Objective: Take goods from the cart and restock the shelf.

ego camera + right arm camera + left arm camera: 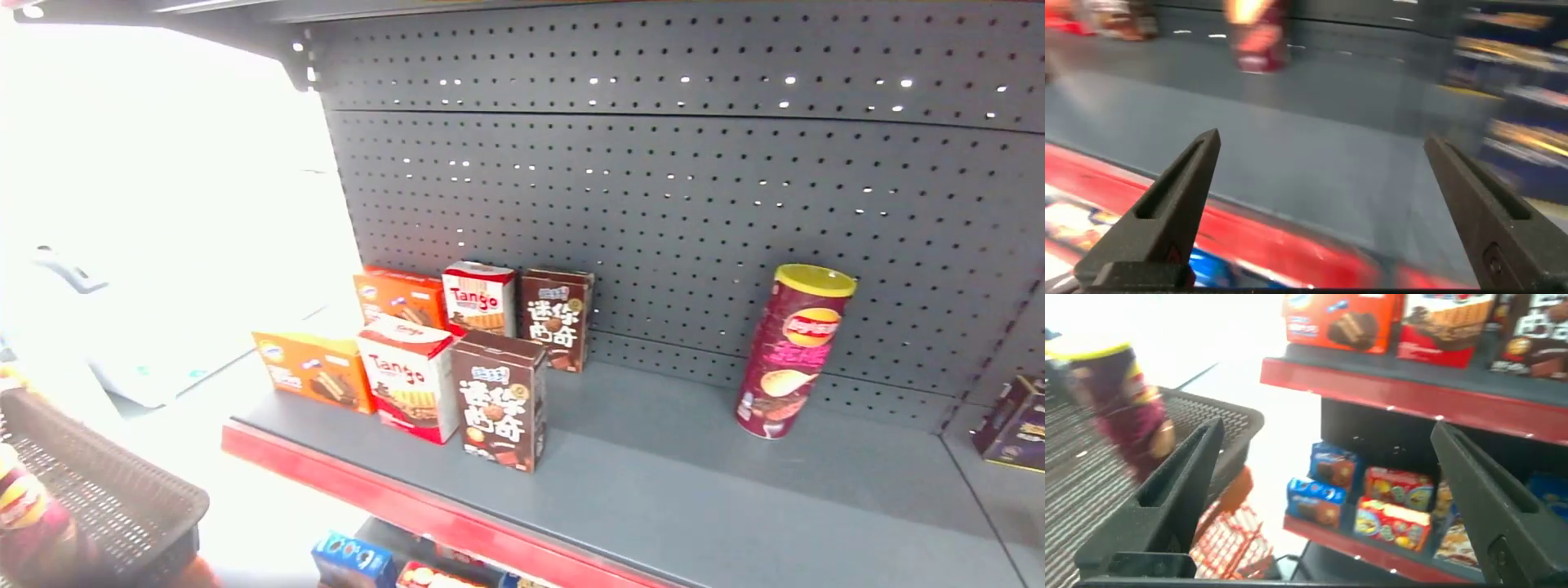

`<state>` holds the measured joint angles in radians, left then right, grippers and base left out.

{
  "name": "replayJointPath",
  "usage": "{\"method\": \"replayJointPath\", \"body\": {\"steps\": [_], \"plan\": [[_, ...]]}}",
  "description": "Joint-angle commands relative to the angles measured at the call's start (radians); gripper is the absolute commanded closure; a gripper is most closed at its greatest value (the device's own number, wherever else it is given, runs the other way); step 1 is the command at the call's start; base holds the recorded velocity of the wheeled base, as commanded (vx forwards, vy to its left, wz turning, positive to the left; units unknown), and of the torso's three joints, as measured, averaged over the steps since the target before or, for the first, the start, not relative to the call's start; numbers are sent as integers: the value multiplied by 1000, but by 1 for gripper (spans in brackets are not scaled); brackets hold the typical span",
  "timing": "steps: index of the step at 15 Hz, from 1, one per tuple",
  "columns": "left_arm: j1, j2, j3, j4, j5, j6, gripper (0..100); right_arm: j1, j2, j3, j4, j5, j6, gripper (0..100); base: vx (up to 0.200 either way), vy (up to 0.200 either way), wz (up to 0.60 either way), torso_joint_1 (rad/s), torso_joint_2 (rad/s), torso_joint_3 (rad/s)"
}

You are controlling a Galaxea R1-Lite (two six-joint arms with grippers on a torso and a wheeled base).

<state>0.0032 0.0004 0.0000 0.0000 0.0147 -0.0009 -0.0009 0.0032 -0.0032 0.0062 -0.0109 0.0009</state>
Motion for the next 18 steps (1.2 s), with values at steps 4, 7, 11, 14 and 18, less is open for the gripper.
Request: {"method": "replayJointPath", "body": {"steps": [4,7,11,14,18], "plan": [[0,0,0,0,1,-1,0,-1,0,0,0,0,1,0,0,0,600,4,1,5],[0,0,0,0,-1,1,0,-1,0,0,0,0,1,0,0,0,600,2,4,4],[0,0,-14,-15,-7,13,0,-1,0,0,0,-1,4,0,0,0,150,1,1,-2],[-40,268,-307,89,-32,55,0,-1,0,0,0,-1,4,0,0,0,0,0,0,0],[-38,730,-434,74,-33,70,0,-1,0,0,0,-1,4,0,0,0,0,0,0,0]]}}
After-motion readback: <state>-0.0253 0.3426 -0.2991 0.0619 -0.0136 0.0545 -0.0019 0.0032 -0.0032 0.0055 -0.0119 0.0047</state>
